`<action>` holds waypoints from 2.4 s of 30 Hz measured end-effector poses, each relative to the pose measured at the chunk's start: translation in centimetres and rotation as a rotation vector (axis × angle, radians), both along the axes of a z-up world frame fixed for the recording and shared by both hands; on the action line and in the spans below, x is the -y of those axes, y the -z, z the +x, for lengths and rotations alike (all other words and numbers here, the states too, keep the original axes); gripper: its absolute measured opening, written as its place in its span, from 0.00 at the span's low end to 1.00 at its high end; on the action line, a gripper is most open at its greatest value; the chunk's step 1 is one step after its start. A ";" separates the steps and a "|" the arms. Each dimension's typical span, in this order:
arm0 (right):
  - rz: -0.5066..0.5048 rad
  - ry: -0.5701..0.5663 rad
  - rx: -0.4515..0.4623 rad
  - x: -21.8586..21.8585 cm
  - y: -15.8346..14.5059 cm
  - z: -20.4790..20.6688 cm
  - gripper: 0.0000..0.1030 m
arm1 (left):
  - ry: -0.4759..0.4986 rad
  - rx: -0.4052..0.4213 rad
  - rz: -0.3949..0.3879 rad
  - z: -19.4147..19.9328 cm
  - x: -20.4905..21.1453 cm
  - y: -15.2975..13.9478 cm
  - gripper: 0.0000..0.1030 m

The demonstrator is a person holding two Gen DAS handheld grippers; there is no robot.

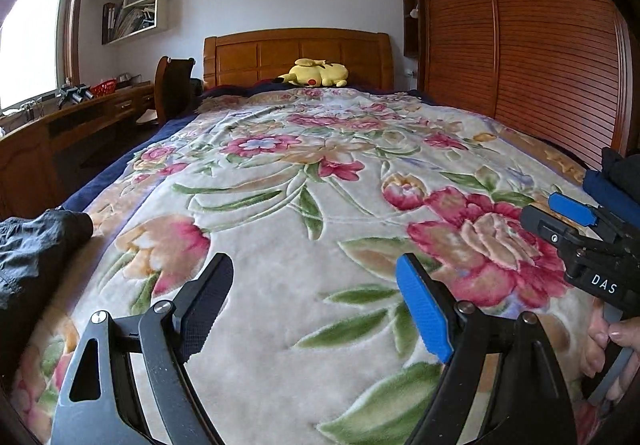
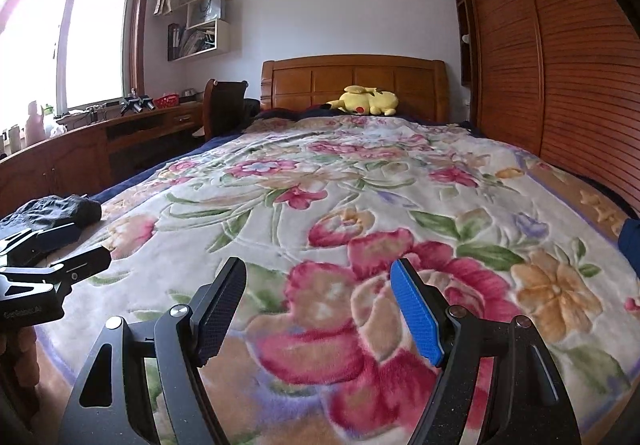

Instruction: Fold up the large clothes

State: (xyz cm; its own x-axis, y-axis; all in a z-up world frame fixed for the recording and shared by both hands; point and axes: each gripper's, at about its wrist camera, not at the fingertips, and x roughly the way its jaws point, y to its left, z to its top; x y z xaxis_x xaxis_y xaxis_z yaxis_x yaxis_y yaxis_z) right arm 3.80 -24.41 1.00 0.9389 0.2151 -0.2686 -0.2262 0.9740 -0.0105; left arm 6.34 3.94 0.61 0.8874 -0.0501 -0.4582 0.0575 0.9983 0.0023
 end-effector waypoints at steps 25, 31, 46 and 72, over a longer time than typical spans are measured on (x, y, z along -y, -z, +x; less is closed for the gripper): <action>0.010 0.003 0.014 -0.7 0.2 0.3 0.74 | -0.007 0.034 0.006 -0.7 0.1 -0.4 0.82; 0.011 0.003 0.014 -0.8 0.2 0.4 0.74 | -0.007 0.034 0.006 -0.6 0.0 -0.4 0.82; 0.011 0.003 0.017 -0.8 0.2 0.4 0.74 | -0.008 0.034 0.006 -0.7 0.0 -0.4 0.82; 0.012 0.001 0.018 -0.7 0.3 0.5 0.74 | -0.009 0.038 0.006 -0.8 -0.1 -0.3 0.82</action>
State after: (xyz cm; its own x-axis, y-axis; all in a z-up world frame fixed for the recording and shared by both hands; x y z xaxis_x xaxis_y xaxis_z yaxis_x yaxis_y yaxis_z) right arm 4.27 -23.70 0.71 0.9438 0.2169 -0.2494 -0.2247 0.9744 -0.0029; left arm 5.58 4.04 0.91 0.9047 -0.0397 -0.4243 0.0488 0.9988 0.0106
